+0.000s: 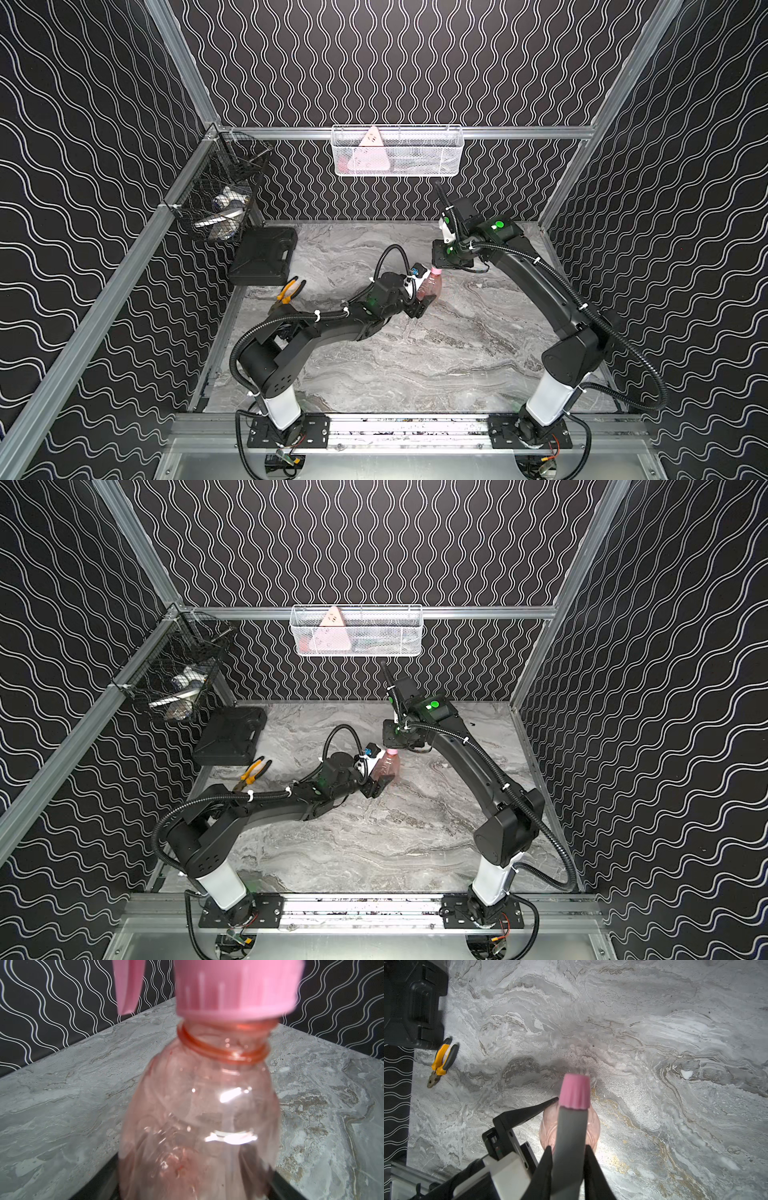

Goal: Attach spray nozzles to spray bottles
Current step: Screw the spray nozzle on the spray bottle.

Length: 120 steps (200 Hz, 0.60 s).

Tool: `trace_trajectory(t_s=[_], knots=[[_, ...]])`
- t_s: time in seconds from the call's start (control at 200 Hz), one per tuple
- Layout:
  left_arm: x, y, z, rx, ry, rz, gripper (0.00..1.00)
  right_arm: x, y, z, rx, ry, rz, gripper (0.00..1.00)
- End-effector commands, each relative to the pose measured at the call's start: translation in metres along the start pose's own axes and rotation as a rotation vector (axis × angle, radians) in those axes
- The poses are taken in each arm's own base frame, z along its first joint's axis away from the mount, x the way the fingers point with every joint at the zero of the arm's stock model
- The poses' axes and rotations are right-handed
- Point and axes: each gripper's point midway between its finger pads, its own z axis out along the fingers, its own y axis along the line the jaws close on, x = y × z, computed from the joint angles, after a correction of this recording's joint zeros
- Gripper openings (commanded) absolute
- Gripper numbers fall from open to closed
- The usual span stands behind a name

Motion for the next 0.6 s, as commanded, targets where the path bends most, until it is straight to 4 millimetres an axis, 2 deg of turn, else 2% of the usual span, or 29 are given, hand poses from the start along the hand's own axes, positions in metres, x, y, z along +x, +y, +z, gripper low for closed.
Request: trace_trajectory(t_s=[0.0, 0.33, 0.42, 0.445, 0.596], knots=[[-0.022, 0.008, -0.001, -0.045, -0.105, -0.030, 0.49, 0.001, -0.006, -0.003, 0.035, -0.002, 0.058, 0.16], [-0.025, 0.004, 0.001, -0.083, -0.122, -0.017, 0.47, 0.019, -0.011, 0.017, 0.124, 0.067, 0.310, 0.08], [-0.025, 0.006, 0.001, -0.099, -0.125, -0.016, 0.46, 0.023, -0.021, 0.015, 0.227, 0.058, 0.416, 0.04], [-0.024, 0.006, 0.001, -0.104, -0.124, -0.016, 0.46, 0.024, -0.022, 0.015, 0.250, 0.064, 0.440, 0.00], [-0.022, 0.008, 0.001, -0.118, -0.124, -0.020, 0.45, 0.038, -0.015, 0.016, 0.301, 0.143, 0.643, 0.00]])
